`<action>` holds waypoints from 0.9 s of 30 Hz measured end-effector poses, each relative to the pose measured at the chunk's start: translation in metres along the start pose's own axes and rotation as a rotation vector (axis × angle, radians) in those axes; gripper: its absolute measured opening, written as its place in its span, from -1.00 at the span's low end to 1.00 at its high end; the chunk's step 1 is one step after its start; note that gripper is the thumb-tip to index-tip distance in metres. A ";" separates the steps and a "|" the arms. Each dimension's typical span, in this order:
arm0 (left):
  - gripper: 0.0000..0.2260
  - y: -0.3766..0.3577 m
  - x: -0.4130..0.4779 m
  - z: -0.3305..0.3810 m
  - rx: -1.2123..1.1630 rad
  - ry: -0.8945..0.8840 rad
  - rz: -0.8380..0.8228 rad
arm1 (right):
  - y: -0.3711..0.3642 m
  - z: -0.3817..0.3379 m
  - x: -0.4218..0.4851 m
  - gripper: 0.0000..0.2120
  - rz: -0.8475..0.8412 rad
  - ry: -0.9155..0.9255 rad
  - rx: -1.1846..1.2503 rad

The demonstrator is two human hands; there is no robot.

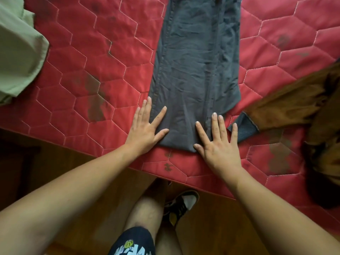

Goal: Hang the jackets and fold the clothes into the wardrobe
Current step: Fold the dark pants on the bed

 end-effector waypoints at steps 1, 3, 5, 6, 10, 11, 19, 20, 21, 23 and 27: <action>-0.33 -0.001 -0.004 0.000 0.004 -0.004 -0.012 | 0.001 0.000 -0.002 -0.32 -0.001 0.004 0.006; -0.32 -0.002 -0.010 -0.001 0.000 -0.018 -0.025 | 0.009 -0.003 -0.003 -0.29 0.015 0.034 -0.001; -0.29 -0.001 -0.017 0.002 0.001 -0.054 -0.037 | 0.015 -0.013 -0.007 -0.22 0.028 0.126 -0.044; -0.26 0.001 -0.020 0.003 0.003 -0.077 -0.035 | 0.015 -0.016 -0.009 -0.18 0.023 0.170 -0.062; -0.14 0.015 -0.028 0.000 0.025 -0.200 0.026 | 0.015 -0.017 -0.011 -0.34 0.023 0.208 -0.049; -0.15 0.019 -0.028 -0.003 0.026 -0.244 0.039 | 0.017 -0.018 -0.009 -0.42 0.046 0.216 -0.043; -0.50 0.045 -0.020 -0.017 -0.094 -0.356 0.158 | 0.087 -0.026 0.013 -0.92 0.354 0.167 0.163; -0.57 0.050 -0.018 -0.020 -0.121 -0.343 0.192 | 0.096 -0.023 0.014 -0.89 0.394 0.171 0.184; -0.64 0.054 -0.016 -0.023 -0.174 -0.319 0.222 | 0.101 -0.021 0.015 -0.84 0.399 0.199 0.199; -0.76 0.065 -0.007 -0.029 -0.377 -0.239 0.252 | 0.099 -0.019 0.016 -0.67 0.293 0.283 0.215; -0.76 0.091 0.019 -0.041 -0.854 0.005 0.246 | 0.078 -0.004 0.021 -0.46 0.086 0.327 0.252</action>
Point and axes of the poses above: each hand's wrist, its own x-axis towards the middle knuckle, its own y-axis out of the back of the hand, z = x × y, the point moved 8 cm from there along x, towards the middle knuckle, and after that the axes turned 10 degrees about x, right-handed, at the moved point
